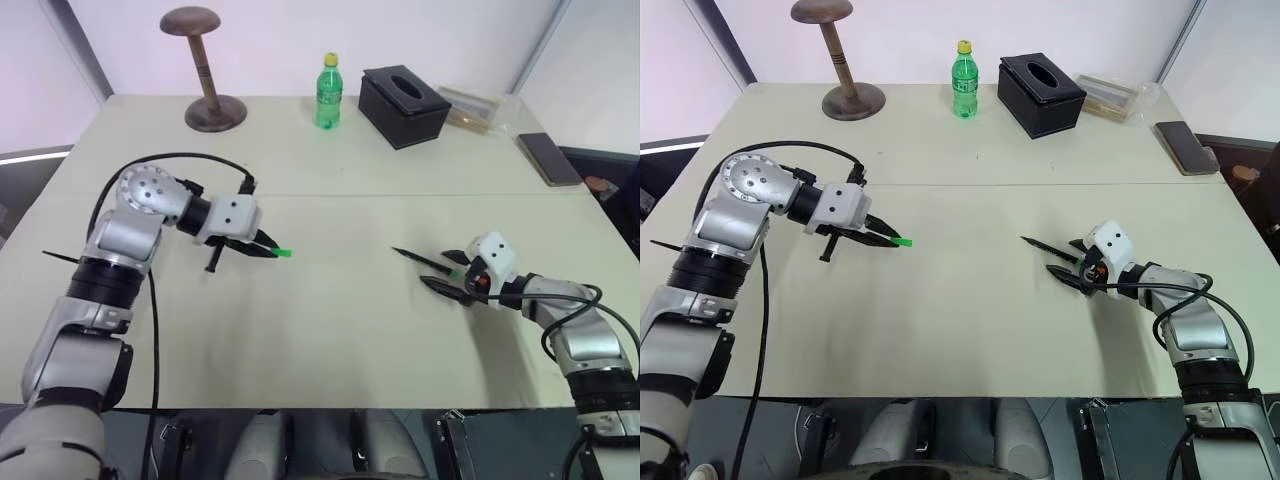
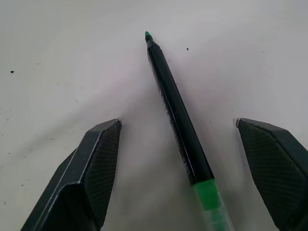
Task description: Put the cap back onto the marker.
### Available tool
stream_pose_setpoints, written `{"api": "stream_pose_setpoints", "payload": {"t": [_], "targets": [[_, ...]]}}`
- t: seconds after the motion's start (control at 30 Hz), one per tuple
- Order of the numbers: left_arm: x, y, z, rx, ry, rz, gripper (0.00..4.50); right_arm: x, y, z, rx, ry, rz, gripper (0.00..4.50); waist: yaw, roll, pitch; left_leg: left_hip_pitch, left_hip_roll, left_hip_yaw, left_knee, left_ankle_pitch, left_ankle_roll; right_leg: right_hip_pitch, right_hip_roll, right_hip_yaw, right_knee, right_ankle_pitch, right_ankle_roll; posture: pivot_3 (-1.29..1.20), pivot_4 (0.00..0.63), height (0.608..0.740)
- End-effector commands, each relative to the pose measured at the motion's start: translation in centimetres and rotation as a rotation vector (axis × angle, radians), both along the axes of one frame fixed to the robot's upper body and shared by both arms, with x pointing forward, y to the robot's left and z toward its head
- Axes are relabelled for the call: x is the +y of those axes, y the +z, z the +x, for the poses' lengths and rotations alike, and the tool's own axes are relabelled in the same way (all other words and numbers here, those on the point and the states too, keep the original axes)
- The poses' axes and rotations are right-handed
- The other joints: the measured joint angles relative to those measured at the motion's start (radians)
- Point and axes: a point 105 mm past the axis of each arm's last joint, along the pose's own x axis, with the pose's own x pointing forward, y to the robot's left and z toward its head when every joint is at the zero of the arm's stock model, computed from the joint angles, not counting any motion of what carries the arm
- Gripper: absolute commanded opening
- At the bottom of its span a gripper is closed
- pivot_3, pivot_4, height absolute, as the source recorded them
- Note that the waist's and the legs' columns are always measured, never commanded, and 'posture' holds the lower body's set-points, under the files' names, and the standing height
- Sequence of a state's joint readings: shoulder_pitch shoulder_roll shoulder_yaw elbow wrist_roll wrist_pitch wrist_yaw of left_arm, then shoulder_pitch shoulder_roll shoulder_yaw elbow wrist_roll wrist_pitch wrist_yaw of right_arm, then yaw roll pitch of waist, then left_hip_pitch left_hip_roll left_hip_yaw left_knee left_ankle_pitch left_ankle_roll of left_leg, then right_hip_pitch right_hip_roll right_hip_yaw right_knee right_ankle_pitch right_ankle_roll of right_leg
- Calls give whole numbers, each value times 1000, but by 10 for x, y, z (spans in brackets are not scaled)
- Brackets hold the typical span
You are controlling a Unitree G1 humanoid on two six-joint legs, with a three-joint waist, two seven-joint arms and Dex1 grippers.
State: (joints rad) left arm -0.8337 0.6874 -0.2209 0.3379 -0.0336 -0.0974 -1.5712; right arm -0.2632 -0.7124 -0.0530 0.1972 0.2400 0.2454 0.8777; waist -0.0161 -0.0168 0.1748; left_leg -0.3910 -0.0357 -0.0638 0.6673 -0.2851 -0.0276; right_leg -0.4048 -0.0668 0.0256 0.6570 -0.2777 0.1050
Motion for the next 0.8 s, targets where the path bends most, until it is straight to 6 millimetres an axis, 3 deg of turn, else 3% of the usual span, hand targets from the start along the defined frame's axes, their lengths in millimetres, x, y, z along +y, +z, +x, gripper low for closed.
{"api": "stream_pose_setpoints", "payload": {"t": [0.03, 0.07, 0.27, 0.53, 0.8], "targets": [[-1, 10, -1, -37, -3, -21, 154, -3, -2, -1, 11, -5, -18, 3370, 0, 0, 0, 0, 0, 0, 0, 0, 0, 0, 0, 0, 0, 0, 0, 0, 150, 740], [-1, 10, -1, -37, -1, -21, 154, -3, -3, -1, 12, -3, -20, 3065, 0, 0, 0, 0, 0, 0, 0, 0, 0, 0, 0, 0, 0, 0, 0, 0, 150, 740], [-3, 9, -1, -39, -2, -24, 154, -5, -4, -3, 15, -7, -37, 32, 2, 0, 0, 0, 0, 0, 0, 0, 0, 0, 0, 0, 0, 0, 0, 0, 150, 740], [-9, 9, 3, -39, -15, -36, 154, -4, 10, -8, -20, -5, -69, 32, 5, 0, 0, 0, 0, 0, 0, 0, 0, 0, 0, 0, 0, 0, 0, 0, 150, 740], [-30, 5, 17, -66, -59, -42, 154, 17, 55, -20, -165, 38, -243, 32, 3, 1, 0, 0, -1, 0, 0, 0, 0, 0, 0, 0, 0, 0, 0, 0, 150, 740]]}}
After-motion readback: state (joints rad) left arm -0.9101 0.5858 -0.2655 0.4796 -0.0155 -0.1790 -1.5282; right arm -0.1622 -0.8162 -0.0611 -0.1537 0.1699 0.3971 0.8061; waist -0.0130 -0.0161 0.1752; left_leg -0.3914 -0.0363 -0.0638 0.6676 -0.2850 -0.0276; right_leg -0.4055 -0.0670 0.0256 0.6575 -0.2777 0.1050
